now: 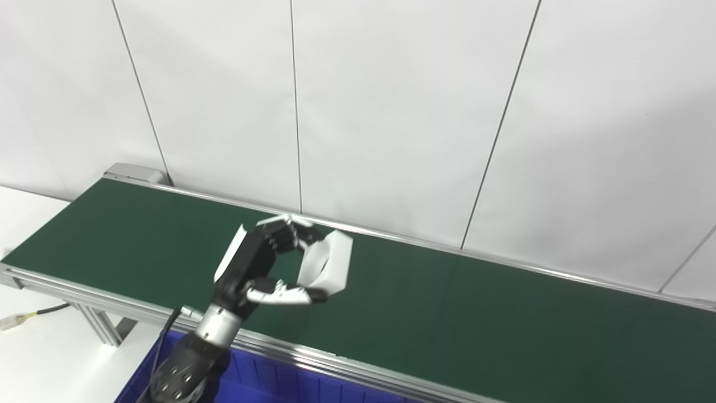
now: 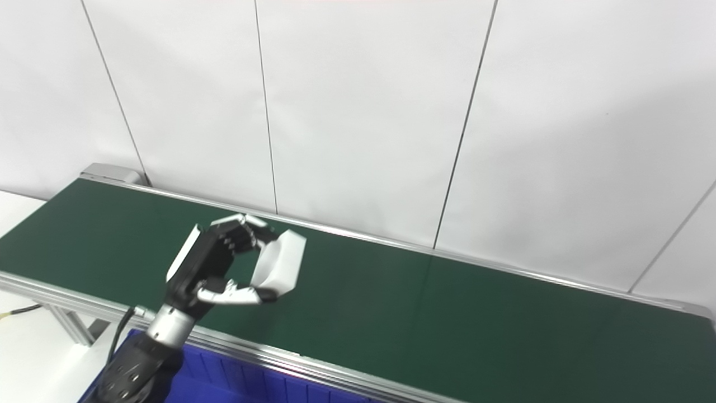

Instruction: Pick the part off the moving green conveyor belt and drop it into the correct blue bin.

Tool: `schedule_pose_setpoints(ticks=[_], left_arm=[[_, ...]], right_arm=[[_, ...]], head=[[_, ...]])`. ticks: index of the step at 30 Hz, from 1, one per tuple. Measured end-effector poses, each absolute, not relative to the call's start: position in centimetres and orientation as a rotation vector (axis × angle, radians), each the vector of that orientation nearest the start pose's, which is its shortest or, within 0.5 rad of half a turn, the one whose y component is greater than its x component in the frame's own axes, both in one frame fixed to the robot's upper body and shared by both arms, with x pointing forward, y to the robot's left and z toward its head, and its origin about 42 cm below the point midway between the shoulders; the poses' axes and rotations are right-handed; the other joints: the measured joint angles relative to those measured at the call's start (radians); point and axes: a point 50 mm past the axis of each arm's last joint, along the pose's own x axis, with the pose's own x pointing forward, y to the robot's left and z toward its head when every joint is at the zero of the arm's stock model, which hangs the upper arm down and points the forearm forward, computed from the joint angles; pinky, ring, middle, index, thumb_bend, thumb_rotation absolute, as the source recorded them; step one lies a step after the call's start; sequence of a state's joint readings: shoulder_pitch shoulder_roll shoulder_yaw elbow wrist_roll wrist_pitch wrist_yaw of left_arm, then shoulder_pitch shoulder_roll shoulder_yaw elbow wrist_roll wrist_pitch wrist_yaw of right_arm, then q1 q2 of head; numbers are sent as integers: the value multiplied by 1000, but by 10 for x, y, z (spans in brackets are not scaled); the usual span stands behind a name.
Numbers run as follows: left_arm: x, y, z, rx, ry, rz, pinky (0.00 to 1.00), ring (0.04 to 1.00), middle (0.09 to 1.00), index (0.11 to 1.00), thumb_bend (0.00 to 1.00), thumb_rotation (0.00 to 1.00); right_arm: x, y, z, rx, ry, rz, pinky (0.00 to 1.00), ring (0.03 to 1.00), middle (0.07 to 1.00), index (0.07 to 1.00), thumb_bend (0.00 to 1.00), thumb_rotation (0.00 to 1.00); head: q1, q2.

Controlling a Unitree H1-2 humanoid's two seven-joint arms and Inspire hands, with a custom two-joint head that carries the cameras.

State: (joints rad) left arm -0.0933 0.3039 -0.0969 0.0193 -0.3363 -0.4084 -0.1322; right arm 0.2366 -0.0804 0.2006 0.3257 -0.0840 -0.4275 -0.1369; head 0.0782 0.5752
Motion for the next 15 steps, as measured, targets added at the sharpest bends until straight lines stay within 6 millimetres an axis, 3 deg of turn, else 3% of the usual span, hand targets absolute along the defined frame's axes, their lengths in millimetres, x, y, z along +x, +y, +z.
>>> schedule_pose_setpoints(ticks=[7, 15], left_arm=[[278, 270, 161, -49, -434, -342, 336, 442, 499, 512, 476, 0], [236, 254, 125, -19, -276, -350, 342, 446, 508, 491, 476, 0]], right_arm=[[165, -202, -12, -138, 108, 71, 634, 714, 764, 785, 667, 20], [155, -203, -9, -148, 103, 76, 648, 720, 767, 789, 657, 31]], head=[[-6, 28], [-3, 74]])
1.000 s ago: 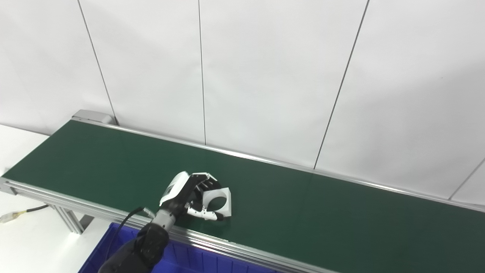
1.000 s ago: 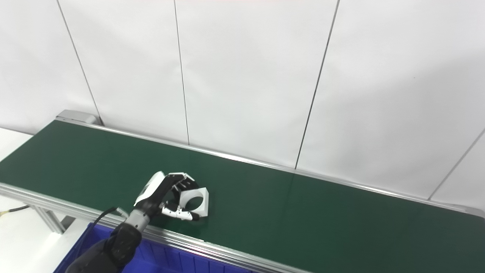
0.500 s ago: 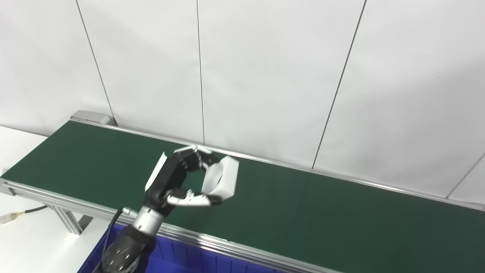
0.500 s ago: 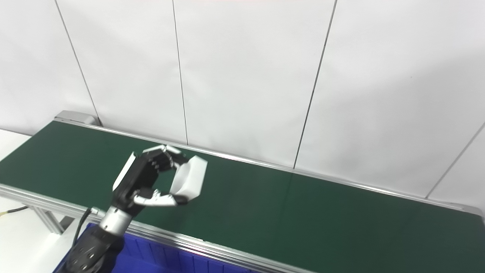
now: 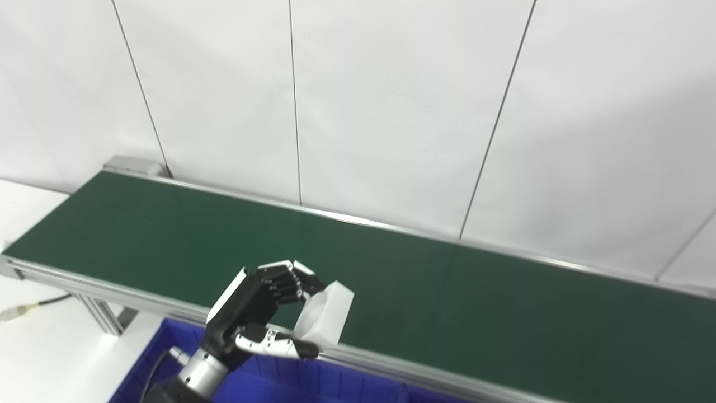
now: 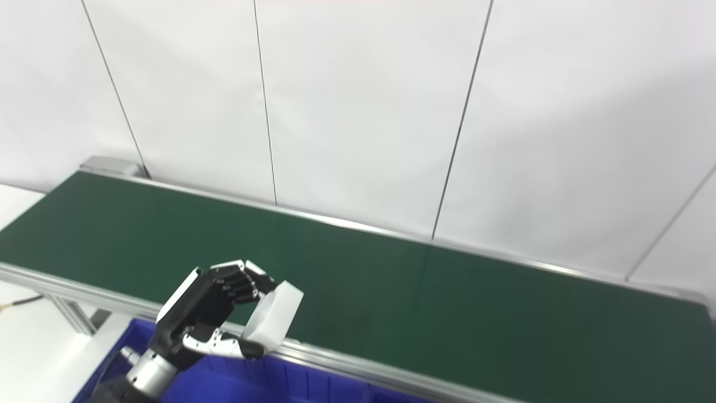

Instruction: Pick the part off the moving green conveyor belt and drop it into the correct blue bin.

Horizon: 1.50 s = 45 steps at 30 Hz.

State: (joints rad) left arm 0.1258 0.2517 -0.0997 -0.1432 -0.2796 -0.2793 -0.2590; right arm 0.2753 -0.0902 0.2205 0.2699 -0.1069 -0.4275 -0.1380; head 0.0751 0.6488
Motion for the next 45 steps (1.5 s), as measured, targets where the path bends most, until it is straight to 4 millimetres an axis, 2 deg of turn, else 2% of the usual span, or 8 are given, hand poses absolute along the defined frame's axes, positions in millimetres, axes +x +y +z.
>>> schedule_pose_setpoints(ticks=[9, 21, 34, 35, 36, 38, 39, 45], left_arm=[[215, 247, 85, 72, -154, -372, 379, 453, 506, 472, 477, 0], [209, 254, -1, 143, 102, -321, 423, 469, 505, 460, 478, 0], [214, 264, -25, 496, 144, -117, 353, 465, 537, 498, 474, 0], [213, 263, -25, 496, 142, -73, 448, 460, 541, 495, 488, 0], [212, 261, -25, 501, 144, -37, 539, 585, 650, 496, 501, 18], [212, 254, -25, 523, 167, -13, 779, 835, 867, 774, 712, 2], [211, 253, -25, 542, 184, -17, 849, 928, 951, 863, 749, 0], [212, 258, -24, 599, 282, -11, 858, 999, 999, 986, 795, 49]], right_arm=[[151, -201, -8, -154, 104, 98, 652, 726, 779, 795, 648, 44], [154, -203, -3, -159, 84, 96, 644, 719, 768, 782, 668, 54], [153, -201, -3, -162, 83, 98, 644, 720, 769, 787, 664, 47], [153, -201, -3, -163, 83, 99, 641, 718, 769, 788, 663, 43], [153, -201, -3, -166, 83, 101, 636, 714, 767, 787, 663, 44], [153, -200, -3, -172, 81, 102, 633, 711, 765, 785, 664, 52], [154, -200, -3, -173, 80, 101, 632, 710, 764, 783, 665, 53], [154, -200, -3, -166, 81, 96, 631, 709, 763, 782, 667, 63]], head=[[-9, 31], [-21, 38], [-18, 40], [-18, 40], [-18, 40], [-14, 40], [-15, 40], [-17, 38]])
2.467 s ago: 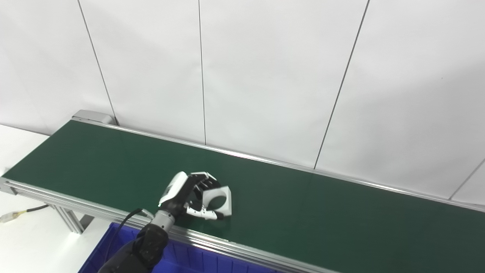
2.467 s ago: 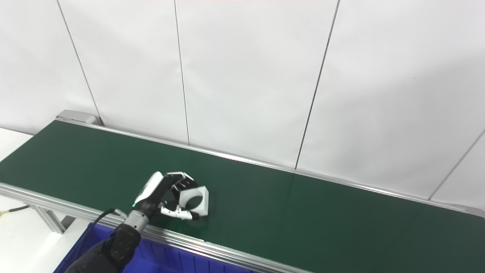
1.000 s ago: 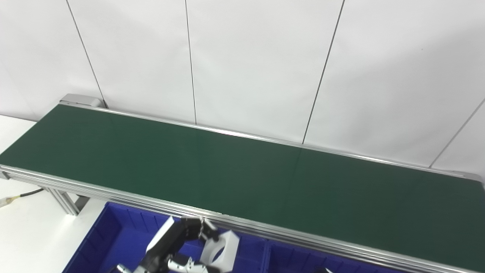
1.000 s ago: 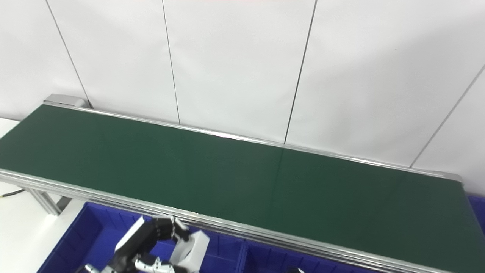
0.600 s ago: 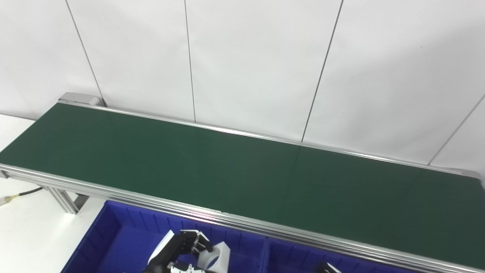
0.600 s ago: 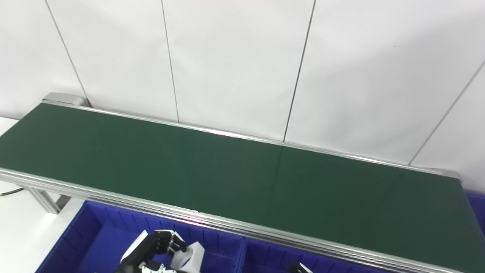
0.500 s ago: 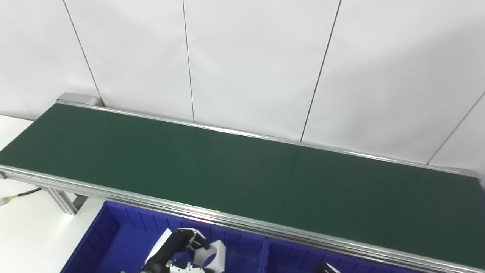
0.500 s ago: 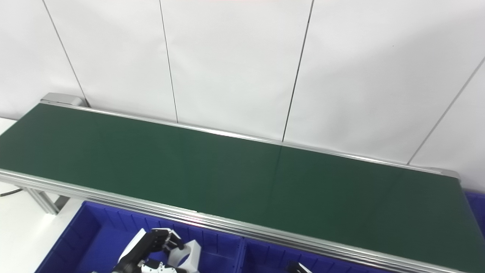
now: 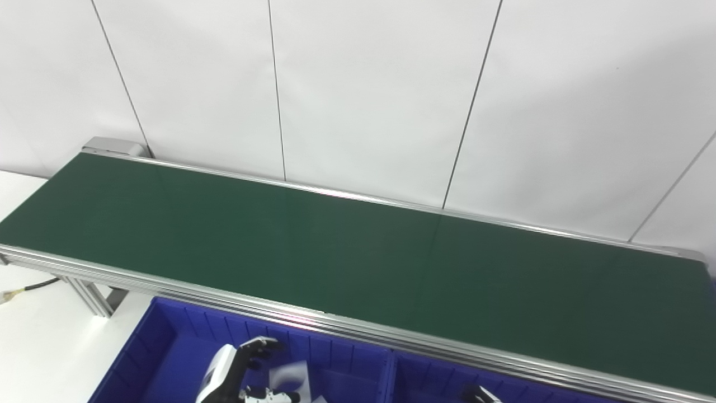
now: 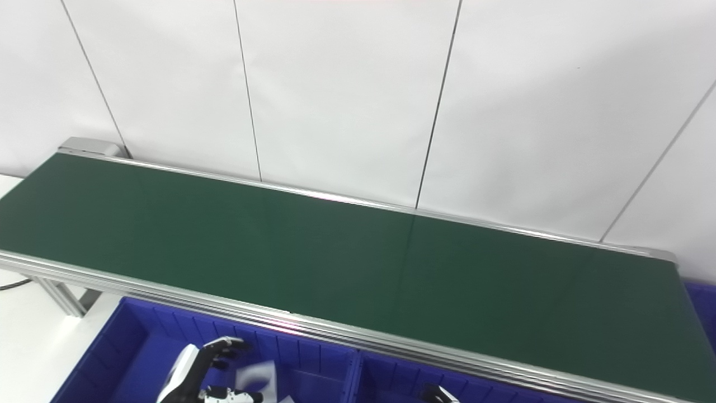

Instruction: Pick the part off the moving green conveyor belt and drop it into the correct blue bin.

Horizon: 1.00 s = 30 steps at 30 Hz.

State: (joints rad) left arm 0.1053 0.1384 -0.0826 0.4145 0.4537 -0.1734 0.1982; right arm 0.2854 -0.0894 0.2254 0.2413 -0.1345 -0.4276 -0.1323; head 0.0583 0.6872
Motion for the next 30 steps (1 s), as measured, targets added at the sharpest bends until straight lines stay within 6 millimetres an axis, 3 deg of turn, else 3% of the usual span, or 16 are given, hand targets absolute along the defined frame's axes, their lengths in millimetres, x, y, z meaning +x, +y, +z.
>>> schedule_pose_setpoints(ticks=[5, 10, 13, 15, 16, 17, 21, 25, 28, 30], left_arm=[[210, 262, -22, 629, 301, -102, 984, 1000, 1000, 1000, 884, 110], [207, 263, -12, 589, 290, -191, 998, 1000, 1000, 1000, 916, 88], [207, 265, -3, 529, 279, -244, 1000, 1000, 1000, 1000, 920, 19], [205, 267, 5, 460, 260, -266, 999, 1000, 1000, 1000, 910, 3], [204, 267, 10, 411, 239, -274, 902, 957, 984, 980, 883, 1], [203, 267, 15, 359, 218, -281, 880, 943, 973, 957, 875, 0], [199, 262, 30, 115, 155, -264, 824, 816, 824, 808, 857, 0], [198, 246, 45, -110, 103, -223, 825, 780, 746, 746, 781, 0], [198, 240, 51, -192, 88, -248, 800, 751, 713, 715, 687, 0], [198, 242, 52, -220, 84, -245, 770, 725, 693, 692, 670, 0]], right_arm=[[154, -201, -3, -168, 81, 97, 632, 708, 762, 784, 664, 60], [154, -200, -3, -168, 81, 96, 632, 708, 759, 783, 672, 69], [154, -200, -3, -174, 80, 99, 632, 710, 760, 785, 672, 62], [154, -199, -3, -174, 79, 100, 635, 713, 761, 784, 676, 58], [154, -199, -3, -174, 80, 100, 635, 712, 760, 782, 675, 49], [154, -198, -3, -174, 80, 100, 635, 712, 759, 780, 675, 42], [155, -192, -2, -181, 70, 93, 628, 705, 756, 780, 677, 30], [155, -181, 0, -177, 60, 81, 631, 714, 764, 789, 676, 47], [158, -172, 4, -175, 43, 67, 636, 721, 768, 788, 673, 66], [160, -167, 9, -173, 25, 48, 635, 722, 767, 786, 665, 57]], head=[[0, 3], [-6, 9], [-20, 15], [-72, 20], [-72, 20], [-78, 20], [-208, 47], [-256, 60], [-343, 92], [-356, 98]])
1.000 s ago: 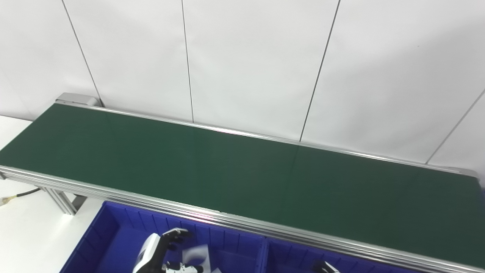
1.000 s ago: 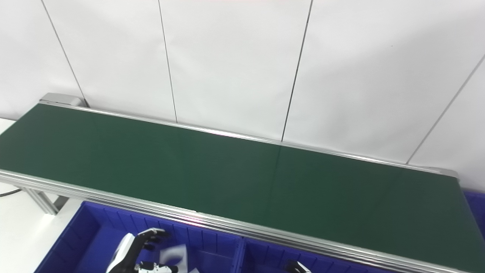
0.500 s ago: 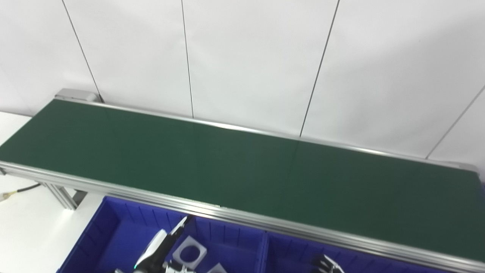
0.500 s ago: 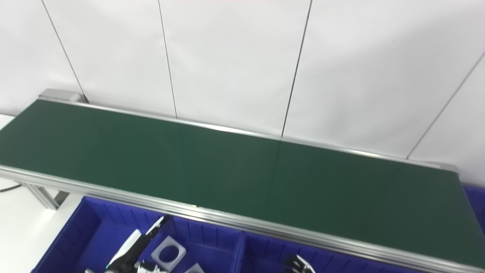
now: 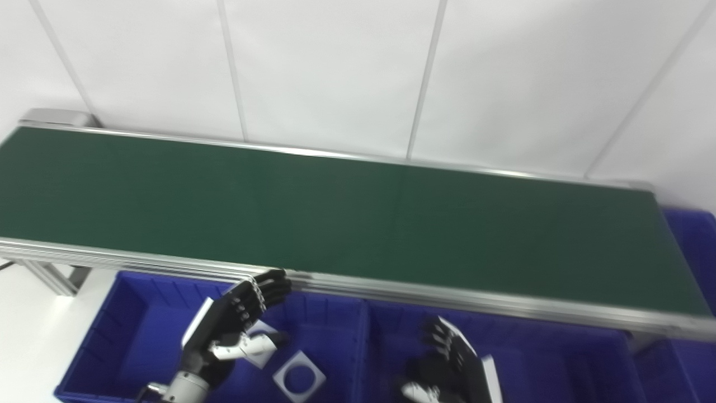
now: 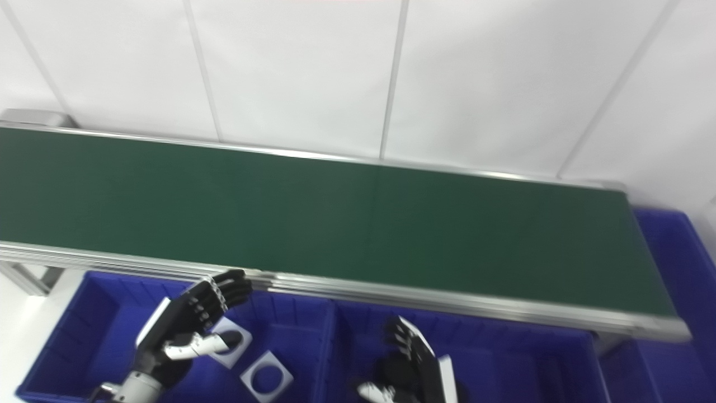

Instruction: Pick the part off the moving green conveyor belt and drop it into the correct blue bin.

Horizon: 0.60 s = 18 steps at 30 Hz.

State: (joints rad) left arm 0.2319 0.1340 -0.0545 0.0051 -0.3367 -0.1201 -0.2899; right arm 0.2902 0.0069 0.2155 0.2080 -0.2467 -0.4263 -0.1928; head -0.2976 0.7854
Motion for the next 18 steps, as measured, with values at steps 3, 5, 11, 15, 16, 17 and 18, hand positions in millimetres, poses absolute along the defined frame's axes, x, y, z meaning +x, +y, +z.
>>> schedule_pose_setpoints(ticks=[3, 5, 11, 15, 16, 17, 18], left_arm=[[198, 241, 51, -247, 85, -227, 722, 671, 656, 659, 658, 0], [198, 239, 51, -264, 93, -226, 715, 653, 635, 682, 630, 0], [197, 239, 52, -271, 90, -297, 703, 636, 620, 687, 656, 0], [198, 238, 51, -258, 101, -309, 673, 632, 630, 676, 675, 0], [198, 237, 51, -248, 105, -314, 672, 635, 636, 676, 674, 0], [198, 236, 51, -243, 108, -317, 672, 637, 639, 675, 670, 0], [198, 236, 51, -236, 110, -320, 675, 635, 634, 673, 664, 0]], right_arm=[[162, -161, 15, -176, 5, 26, 642, 728, 777, 795, 654, 67], [164, -160, 17, -171, -2, 13, 635, 724, 784, 805, 675, 155], [166, -154, 19, -137, -3, -3, 633, 727, 786, 806, 686, 126], [167, -150, 20, -138, 3, -11, 642, 735, 788, 804, 678, 101], [167, -150, 20, -140, 3, -12, 637, 732, 790, 806, 676, 118], [167, -149, 20, -142, 3, -12, 632, 729, 792, 808, 676, 135], [167, -149, 20, -147, 2, -11, 630, 728, 793, 810, 676, 149]], head=[[-46, 23], [-63, 32], [-72, 43], [-71, 40], [-71, 40], [-71, 40], [-63, 38]])
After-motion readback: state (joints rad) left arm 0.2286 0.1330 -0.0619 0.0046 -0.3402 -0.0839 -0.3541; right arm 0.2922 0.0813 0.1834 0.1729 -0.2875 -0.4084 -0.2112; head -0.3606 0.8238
